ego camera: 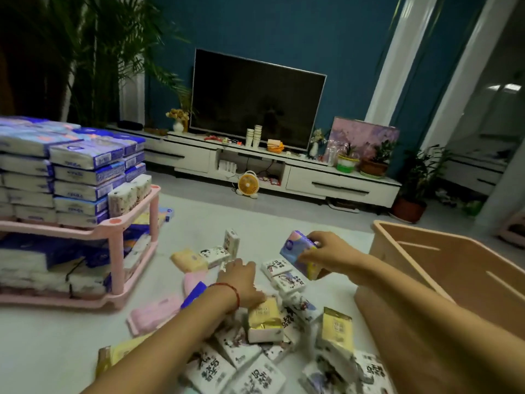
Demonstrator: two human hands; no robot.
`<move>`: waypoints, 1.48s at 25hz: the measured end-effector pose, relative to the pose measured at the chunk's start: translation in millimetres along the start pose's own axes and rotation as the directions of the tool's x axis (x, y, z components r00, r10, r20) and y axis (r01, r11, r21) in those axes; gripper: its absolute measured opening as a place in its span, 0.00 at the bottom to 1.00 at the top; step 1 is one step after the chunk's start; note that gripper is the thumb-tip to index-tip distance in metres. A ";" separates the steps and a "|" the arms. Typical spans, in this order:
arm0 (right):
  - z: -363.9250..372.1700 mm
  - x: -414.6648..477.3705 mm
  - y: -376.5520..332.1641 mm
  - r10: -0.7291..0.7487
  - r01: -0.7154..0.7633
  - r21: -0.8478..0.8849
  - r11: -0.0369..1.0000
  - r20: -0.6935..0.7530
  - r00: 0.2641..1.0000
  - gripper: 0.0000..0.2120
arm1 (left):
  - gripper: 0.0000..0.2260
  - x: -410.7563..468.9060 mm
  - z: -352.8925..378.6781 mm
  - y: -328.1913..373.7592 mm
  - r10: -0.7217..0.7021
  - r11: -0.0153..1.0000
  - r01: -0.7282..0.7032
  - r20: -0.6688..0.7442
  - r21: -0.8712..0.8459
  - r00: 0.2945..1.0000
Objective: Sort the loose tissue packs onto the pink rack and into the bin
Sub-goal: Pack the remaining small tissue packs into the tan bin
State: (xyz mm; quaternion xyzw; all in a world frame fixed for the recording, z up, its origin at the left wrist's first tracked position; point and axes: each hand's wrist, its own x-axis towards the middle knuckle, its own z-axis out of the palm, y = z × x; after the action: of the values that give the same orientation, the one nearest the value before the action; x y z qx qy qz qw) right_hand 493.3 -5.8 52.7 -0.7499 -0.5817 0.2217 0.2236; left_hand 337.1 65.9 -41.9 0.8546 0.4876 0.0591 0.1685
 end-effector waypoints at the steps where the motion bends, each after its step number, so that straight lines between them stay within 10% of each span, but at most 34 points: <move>1: -11.3 -15.6 -0.7 -0.019 0.019 -0.022 1.000 0.015 1.000 0.10 | 0.36 -5.5 -0.4 -4.7 -0.083 0.994 0.084 -0.015 0.064 0.996; 6: -69.7 -61.2 -2.9 -0.074 0.074 0.006 0.997 0.008 0.997 0.14 | 0.39 -46.0 -4.4 -15.8 -0.425 0.900 0.424 -0.015 0.099 0.905; 12: -118.3 -102.5 56.7 -0.037 0.042 0.152 0.987 -0.035 0.999 0.12 | 0.26 -69.8 -7.2 -7.9 -0.283 0.949 0.259 0.126 0.179 0.951; 18: -169.4 -124.4 135.4 -0.004 0.040 0.327 0.944 -0.112 0.994 0.49 | 0.27 -67.4 -24.2 -6.0 -0.236 0.957 0.213 0.103 0.199 0.966; 22: -172.9 -125.4 156.7 0.047 -0.050 0.050 0.998 0.049 0.998 0.32 | 0.38 -79.7 -66.8 73.3 0.097 0.995 -0.093 -0.166 0.028 0.981; 25: -173.9 -106.3 172.8 0.147 -0.115 -0.306 0.945 0.086 0.985 0.12 | 0.41 -87.8 -86.9 180.3 0.485 0.872 -0.490 -0.143 -0.002 0.863; 29: -163.8 -84.4 202.7 0.386 -0.205 -0.496 0.844 0.297 0.873 0.07 | 0.37 -48.1 -49.2 288.3 0.732 0.650 -0.741 0.124 0.169 0.670; 37: -142.0 -57.4 220.6 0.324 0.001 -0.668 0.744 0.363 0.874 0.12 | 0.33 10.3 29.0 322.5 0.469 0.534 -0.770 0.635 0.350 0.614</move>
State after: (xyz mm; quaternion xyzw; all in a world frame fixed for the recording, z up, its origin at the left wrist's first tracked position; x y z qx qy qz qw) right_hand 735.3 -121.8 39.9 -0.7552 -0.5881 0.1950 -0.2140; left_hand 612.5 -82.9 41.7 0.9658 0.0744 -0.2464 -0.0302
